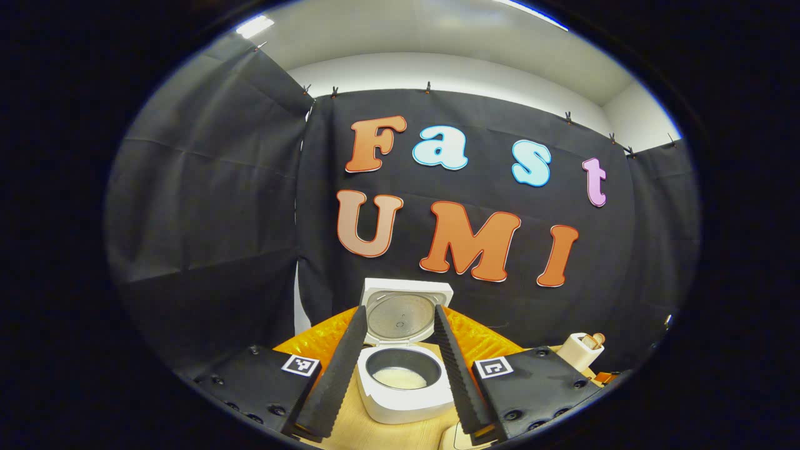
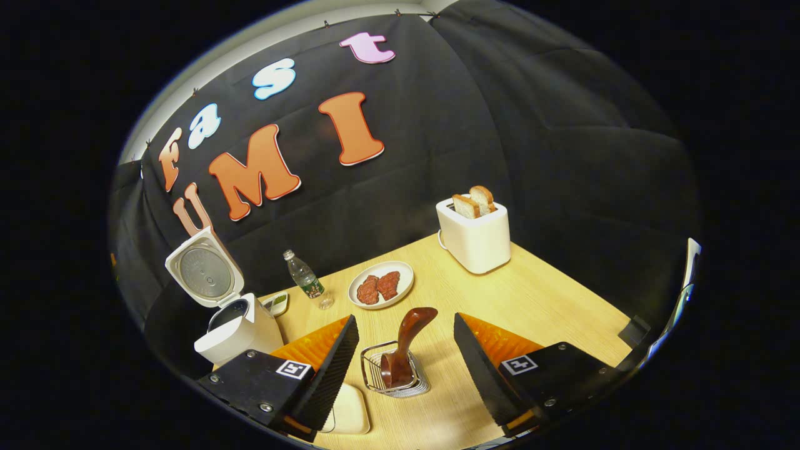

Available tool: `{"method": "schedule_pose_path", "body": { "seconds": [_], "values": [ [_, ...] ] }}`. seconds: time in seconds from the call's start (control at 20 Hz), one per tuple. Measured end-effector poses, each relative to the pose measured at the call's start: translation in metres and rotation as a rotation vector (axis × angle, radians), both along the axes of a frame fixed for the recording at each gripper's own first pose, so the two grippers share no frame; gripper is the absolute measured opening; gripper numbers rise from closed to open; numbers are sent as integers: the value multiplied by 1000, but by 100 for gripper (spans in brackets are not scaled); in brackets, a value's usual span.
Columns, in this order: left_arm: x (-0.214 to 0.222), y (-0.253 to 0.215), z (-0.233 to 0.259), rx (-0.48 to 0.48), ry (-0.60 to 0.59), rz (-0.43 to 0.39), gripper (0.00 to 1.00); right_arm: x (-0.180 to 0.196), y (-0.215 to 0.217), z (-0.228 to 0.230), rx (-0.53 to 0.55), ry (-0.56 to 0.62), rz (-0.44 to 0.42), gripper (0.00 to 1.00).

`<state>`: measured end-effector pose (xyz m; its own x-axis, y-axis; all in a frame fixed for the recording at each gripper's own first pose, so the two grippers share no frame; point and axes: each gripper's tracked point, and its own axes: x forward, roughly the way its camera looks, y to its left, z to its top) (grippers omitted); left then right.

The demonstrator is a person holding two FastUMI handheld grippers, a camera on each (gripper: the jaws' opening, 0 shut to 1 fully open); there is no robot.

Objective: Close the left gripper, press the button to open the rice cooker; take a wooden spoon from the chopstick holder with the right hand, scoop a spoonful of rice and pour it into the rice cooker, then put the wooden spoon back into the chopstick holder.

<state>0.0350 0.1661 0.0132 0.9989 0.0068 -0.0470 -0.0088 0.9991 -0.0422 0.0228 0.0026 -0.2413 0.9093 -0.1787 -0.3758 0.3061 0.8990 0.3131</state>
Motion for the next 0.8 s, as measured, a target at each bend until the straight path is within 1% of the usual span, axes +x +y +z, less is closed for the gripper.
{"method": "schedule_pose_path", "body": {
  "seconds": [0.15,0.35,0.4,0.45,0.55,0.6,0.65,0.8],
  "values": [
    [-9,3,12,47,-29,47,100,12,-1,-23,38,45,26,95],
    [-25,2,20,114,-39,107,100,25,3,-48,102,91,56,92],
    [-29,6,22,140,-45,131,100,28,3,-53,119,100,61,83],
    [-33,6,25,166,-53,148,100,32,4,-56,133,107,65,78],
    [-42,8,27,203,-74,191,99,42,4,-61,156,112,60,58],
    [-46,7,29,207,-81,203,99,47,5,-62,173,109,63,56],
    [-50,5,27,201,-74,206,99,51,6,-64,201,110,69,52],
    [-60,10,19,161,-48,230,98,62,9,-71,247,113,83,43]
  ]
}}
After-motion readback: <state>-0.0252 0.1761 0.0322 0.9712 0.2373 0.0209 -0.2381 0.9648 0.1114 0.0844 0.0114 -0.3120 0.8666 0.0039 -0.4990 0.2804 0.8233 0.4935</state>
